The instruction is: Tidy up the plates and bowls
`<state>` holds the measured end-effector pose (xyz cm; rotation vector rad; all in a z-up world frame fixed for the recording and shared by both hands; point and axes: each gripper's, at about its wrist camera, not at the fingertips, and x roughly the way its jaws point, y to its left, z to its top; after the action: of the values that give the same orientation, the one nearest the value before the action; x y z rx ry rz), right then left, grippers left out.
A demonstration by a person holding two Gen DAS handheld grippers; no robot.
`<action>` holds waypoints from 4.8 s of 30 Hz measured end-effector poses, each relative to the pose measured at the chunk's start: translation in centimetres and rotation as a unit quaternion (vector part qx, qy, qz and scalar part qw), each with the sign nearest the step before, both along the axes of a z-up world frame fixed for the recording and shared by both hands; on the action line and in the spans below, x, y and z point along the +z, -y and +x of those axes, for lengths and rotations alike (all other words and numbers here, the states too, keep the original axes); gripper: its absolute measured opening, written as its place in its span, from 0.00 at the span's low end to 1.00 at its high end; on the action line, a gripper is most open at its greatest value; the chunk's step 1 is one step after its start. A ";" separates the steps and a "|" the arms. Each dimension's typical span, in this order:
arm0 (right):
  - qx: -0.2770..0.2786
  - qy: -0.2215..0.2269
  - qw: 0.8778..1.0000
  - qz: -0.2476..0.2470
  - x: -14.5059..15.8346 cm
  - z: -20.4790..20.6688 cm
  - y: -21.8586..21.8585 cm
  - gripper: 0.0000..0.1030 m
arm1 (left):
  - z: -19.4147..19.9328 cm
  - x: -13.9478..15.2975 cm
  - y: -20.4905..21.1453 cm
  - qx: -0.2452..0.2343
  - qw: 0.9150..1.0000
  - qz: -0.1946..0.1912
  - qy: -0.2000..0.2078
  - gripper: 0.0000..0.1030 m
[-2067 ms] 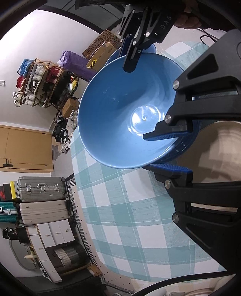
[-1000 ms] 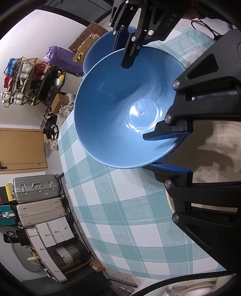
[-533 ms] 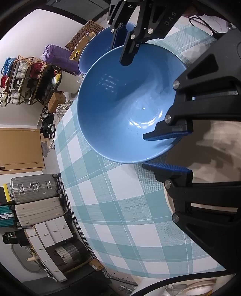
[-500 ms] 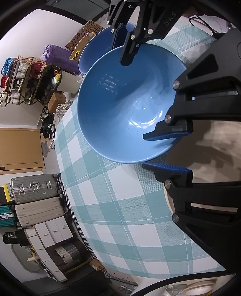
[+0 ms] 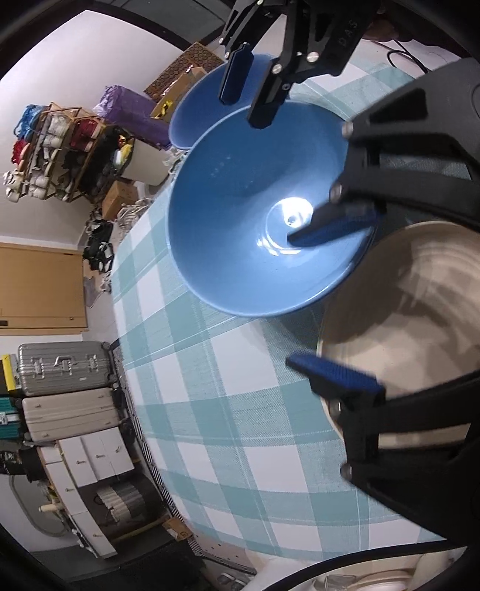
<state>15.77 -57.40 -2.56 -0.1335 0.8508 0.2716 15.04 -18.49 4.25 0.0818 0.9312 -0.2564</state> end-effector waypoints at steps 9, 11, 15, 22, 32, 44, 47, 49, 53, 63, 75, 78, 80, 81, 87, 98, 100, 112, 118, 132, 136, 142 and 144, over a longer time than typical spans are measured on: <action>-0.041 0.028 0.998 0.043 2.5 -1.2 3.0 0.83 | -1.0 1.5 -0.5 0.022 0.998 -0.050 -0.004 0.82; -0.051 0.037 0.997 0.045 3.2 -1.5 3.9 0.86 | -1.4 1.9 -0.2 0.022 0.998 -0.057 -0.004 0.92; -0.077 0.055 0.994 0.054 4.4 -2.4 5.8 0.98 | -2.4 2.8 1.1 0.019 0.998 -0.065 0.002 0.99; -0.112 0.077 0.989 0.059 6.3 -3.9 9.0 0.98 | -4.0 4.0 4.3 0.000 0.996 -0.087 -0.005 0.99; -0.146 0.083 0.983 0.078 6.4 -5.5 12.9 0.98 | -5.3 4.2 9.0 -0.062 0.990 -0.124 -0.028 0.91; -0.159 0.082 0.977 0.112 5.3 -6.3 16.7 0.93 | -6.4 2.9 15.2 -0.145 0.974 -0.156 -0.080 0.44; -0.159 0.068 0.979 0.108 4.6 -5.8 17.2 0.80 | -5.9 2.2 16.0 -0.135 0.975 -0.152 -0.094 0.44; -0.159 0.056 0.980 0.107 3.8 -5.3 17.5 0.75 | -5.6 1.6 16.3 -0.123 0.976 -0.149 -0.101 0.44; -0.163 0.033 0.981 0.103 1.9 -3.9 18.1 0.66 | -5.3 0.9 17.0 -0.110 0.979 -0.139 -0.099 0.44; -0.152 -0.002 0.984 0.094 -2.0 -0.5 18.4 0.38 | -3.8 -0.4 18.4 -0.105 0.981 -0.123 -0.111 0.44; -0.153 -0.013 0.984 0.093 -3.7 1.5 19.5 0.14 | -3.0 -0.7 19.1 -0.094 0.984 -0.108 -0.109 0.36; -0.152 -0.006 0.985 0.083 -3.6 1.2 19.3 0.13 | -2.7 -0.8 18.9 -0.089 0.985 -0.105 -0.104 0.30; -0.153 -0.003 0.984 0.086 -3.6 1.0 19.3 0.13 | -2.6 -0.9 18.7 -0.088 0.986 -0.103 -0.101 0.27; -0.155 -0.002 0.984 0.085 -3.6 0.9 19.3 0.13 | -2.6 -0.9 18.8 -0.089 0.986 -0.100 -0.100 0.27; -0.157 0.003 0.984 0.079 -3.2 0.2 19.2 0.13 | -2.7 -0.7 19.1 -0.100 0.987 -0.086 -0.088 0.27; -0.170 0.025 0.983 0.071 -0.9 -1.8 18.7 0.13 | -3.6 0.9 18.8 -0.122 0.987 -0.086 -0.062 0.27; -0.172 0.028 0.982 0.068 -0.4 -2.1 18.6 0.13 | -3.8 1.4 18.6 -0.125 0.987 -0.088 -0.055 0.27; -0.178 0.054 0.981 0.060 3.3 -4.0 17.9 0.14 | -5.6 4.8 17.6 -0.140 0.984 -0.105 -0.024 0.27; -0.177 0.070 0.980 0.053 5.1 -5.4 17.4 0.14 | -6.7 6.6 16.9 -0.144 0.984 -0.110 -0.008 0.27; -0.156 0.104 0.981 0.045 9.3 -6.7 13.5 0.15 | -9.4 10.5 13.4 -0.127 0.985 -0.117 0.027 0.27; -0.144 0.111 0.982 0.046 10.2 -6.8 12.0 0.15 | -10.0 11.6 12.1 -0.116 0.986 -0.116 0.037 0.27; -0.126 0.117 0.984 0.054 11.0 -6.5 9.6 0.15 | -11.1 13.0 9.4 -0.098 0.987 -0.117 0.052 0.27; -0.118 0.118 0.984 0.056 11.3 -6.4 8.7 0.16 | -11.5 13.4 8.4 -0.091 0.987 -0.118 0.055 0.27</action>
<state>9.33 -66.10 8.71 0.0405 0.6079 0.0773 3.49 -26.87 17.68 -0.0381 0.7776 -0.5256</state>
